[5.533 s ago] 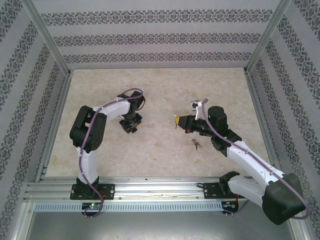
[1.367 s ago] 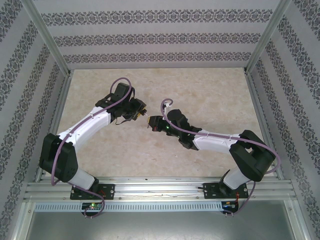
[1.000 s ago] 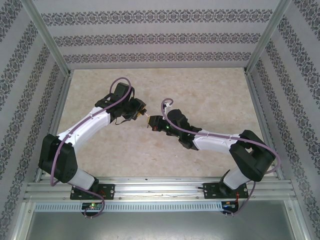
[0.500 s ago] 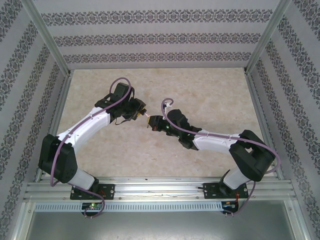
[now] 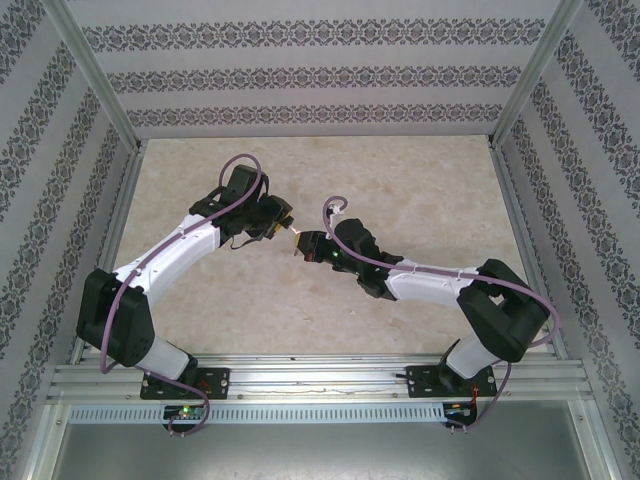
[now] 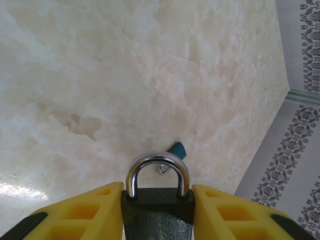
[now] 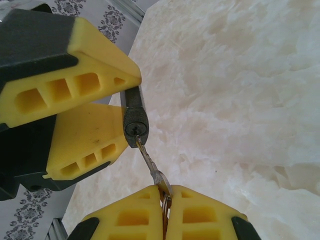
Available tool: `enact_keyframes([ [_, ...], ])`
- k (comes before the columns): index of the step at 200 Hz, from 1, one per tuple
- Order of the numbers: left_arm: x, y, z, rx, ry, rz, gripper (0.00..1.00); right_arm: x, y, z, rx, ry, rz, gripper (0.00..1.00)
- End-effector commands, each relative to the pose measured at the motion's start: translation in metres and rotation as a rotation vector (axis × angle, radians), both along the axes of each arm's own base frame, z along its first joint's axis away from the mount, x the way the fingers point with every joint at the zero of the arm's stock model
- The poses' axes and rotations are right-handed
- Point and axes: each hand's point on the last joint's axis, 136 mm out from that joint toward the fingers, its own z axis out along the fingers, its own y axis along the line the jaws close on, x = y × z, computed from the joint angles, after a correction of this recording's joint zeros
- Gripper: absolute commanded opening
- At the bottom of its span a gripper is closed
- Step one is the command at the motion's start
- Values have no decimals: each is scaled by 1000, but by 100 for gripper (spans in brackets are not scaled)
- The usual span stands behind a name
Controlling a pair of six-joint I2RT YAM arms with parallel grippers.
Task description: Unlock with the key
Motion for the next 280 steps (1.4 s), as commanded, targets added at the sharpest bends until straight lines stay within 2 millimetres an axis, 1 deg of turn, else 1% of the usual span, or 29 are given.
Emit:
enact_keyframes([
  [1, 2, -4, 15, -34, -51, 0, 37, 9, 0, 7, 34, -9, -29, 0],
  [30, 1, -6, 16, -33, -54, -6, 37, 14, -3, 13, 45, -12, -53, 0],
  [52, 1, -5, 15, -27, -53, -6, 37, 14, -3, 17, 51, -25, -51, 0],
  [91, 3, -4, 14, -22, -57, -1, 37, 9, -8, 15, 48, -21, -57, 0],
  [150, 3, -4, 13, -19, -55, 1, 37, 4, -1, 19, 52, -33, -24, 0],
  [203, 4, -5, 12, -19, -53, 2, 37, -1, -4, 21, 52, -38, -26, 0],
  [280, 3, -7, 14, -24, -56, -4, 37, 2, 2, 21, 55, -35, -14, 0],
])
